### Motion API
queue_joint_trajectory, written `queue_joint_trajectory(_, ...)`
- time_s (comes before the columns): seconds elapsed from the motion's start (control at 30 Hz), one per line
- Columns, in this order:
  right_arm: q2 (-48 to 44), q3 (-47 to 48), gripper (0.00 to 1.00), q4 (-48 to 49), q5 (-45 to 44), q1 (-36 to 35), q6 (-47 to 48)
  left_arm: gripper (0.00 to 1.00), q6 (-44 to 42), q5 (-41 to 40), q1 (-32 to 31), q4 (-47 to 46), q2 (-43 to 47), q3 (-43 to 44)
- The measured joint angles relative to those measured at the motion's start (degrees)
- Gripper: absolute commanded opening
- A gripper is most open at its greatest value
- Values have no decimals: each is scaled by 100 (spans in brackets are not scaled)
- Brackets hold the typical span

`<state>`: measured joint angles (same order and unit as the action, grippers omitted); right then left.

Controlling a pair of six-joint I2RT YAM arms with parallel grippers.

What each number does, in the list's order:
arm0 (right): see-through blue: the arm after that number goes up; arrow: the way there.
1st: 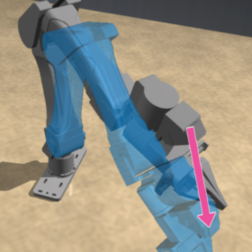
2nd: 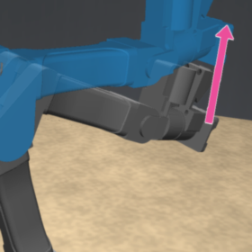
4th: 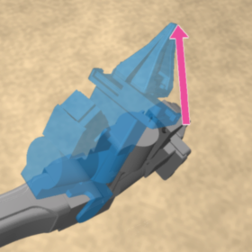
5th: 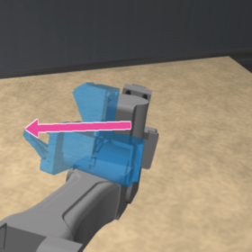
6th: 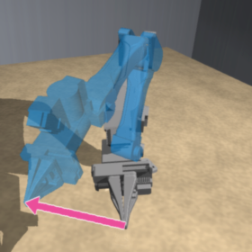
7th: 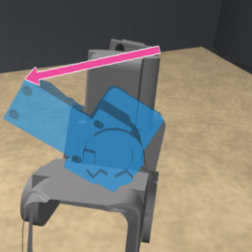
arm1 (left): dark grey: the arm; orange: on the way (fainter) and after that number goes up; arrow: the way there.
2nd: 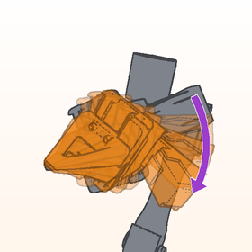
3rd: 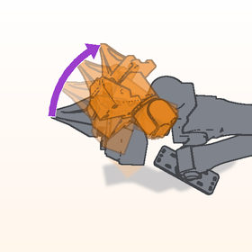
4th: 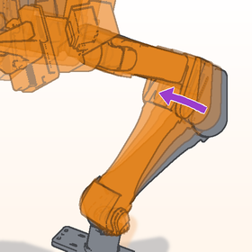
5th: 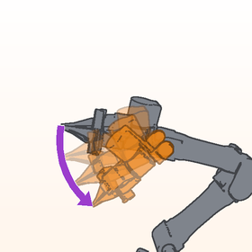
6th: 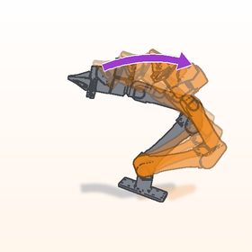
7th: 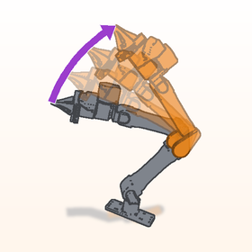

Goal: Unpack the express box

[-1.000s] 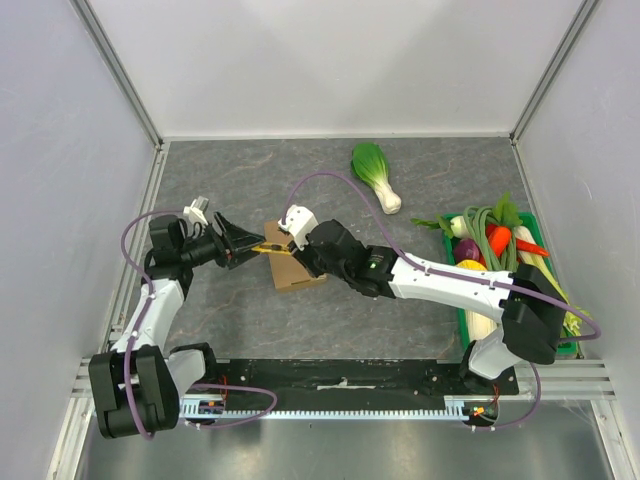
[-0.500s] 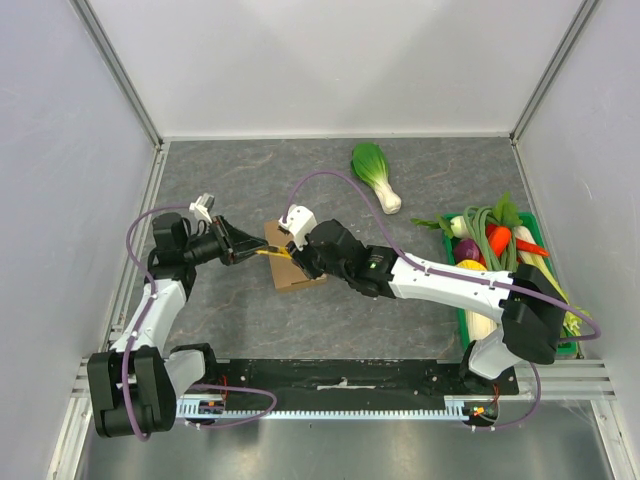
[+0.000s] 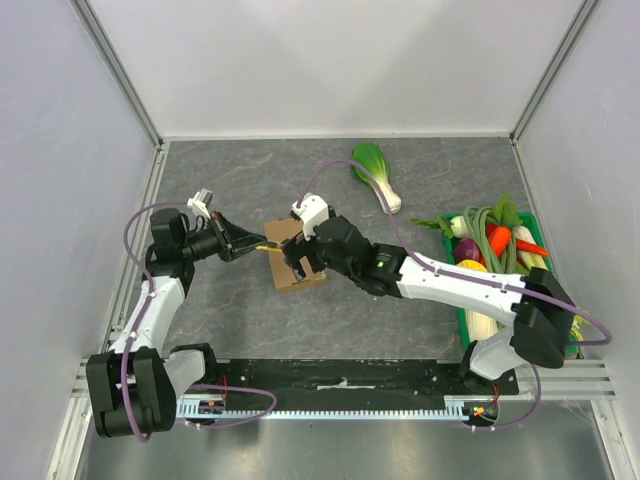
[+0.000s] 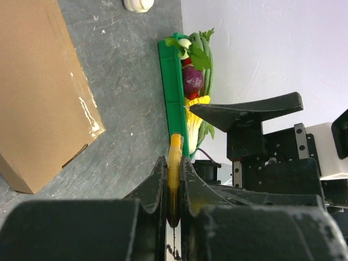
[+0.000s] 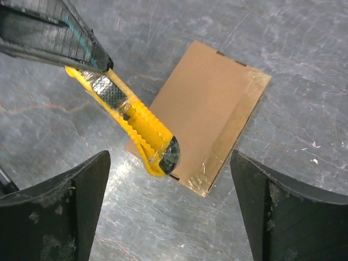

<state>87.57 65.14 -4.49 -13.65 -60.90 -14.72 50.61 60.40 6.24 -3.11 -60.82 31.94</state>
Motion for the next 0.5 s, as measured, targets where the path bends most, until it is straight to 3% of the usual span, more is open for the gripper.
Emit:
queue_joint_trajectory(0.33,-605,295,98,216,-66,337,-1665,2,48,2,0,284,249,1062)
queue_joint_trajectory(0.5,-953,-46,98,1082,385,623,-2608,2,538,20,0,28,304,1598)
